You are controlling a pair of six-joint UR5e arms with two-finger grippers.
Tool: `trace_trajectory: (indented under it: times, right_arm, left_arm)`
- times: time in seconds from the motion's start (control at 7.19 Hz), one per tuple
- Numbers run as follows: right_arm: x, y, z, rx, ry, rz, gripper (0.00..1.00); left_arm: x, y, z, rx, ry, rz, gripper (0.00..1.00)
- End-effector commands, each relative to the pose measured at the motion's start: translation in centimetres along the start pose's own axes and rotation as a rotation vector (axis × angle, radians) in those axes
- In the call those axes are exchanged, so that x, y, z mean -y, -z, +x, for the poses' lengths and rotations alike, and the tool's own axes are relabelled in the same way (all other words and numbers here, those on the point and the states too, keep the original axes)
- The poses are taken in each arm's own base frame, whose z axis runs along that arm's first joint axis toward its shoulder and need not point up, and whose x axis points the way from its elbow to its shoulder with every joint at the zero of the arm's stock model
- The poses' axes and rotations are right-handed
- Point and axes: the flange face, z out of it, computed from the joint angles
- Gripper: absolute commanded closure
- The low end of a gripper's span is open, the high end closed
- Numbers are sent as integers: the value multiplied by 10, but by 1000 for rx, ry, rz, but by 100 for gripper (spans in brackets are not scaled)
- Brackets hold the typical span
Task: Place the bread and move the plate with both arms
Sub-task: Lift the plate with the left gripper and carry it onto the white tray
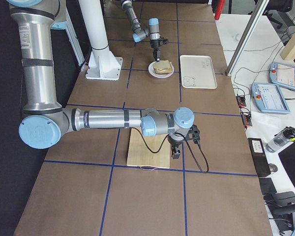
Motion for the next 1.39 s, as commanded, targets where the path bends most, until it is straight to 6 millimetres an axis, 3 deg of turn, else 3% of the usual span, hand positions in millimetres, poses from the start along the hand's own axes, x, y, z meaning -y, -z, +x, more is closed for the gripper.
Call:
trace_trajectory:
  times: [0.0,0.28,0.7,1.25]
  right_arm:
    - [0,1,1,0,-1,1,0]
    - [0,2,3,-1,-5,5,0]
    - [-2,4,8,-2,-12,7,0]
    - [-3,3,12,-4,-18,4,0]
  left_arm:
    - [-2,-1,2,-3,2,-4,73]
    - [-4,4,6,-21,69,-9,96]
    - [-13,32,43,-110,68,-21,98]
    - [4,41,52,-195,66,75,99]
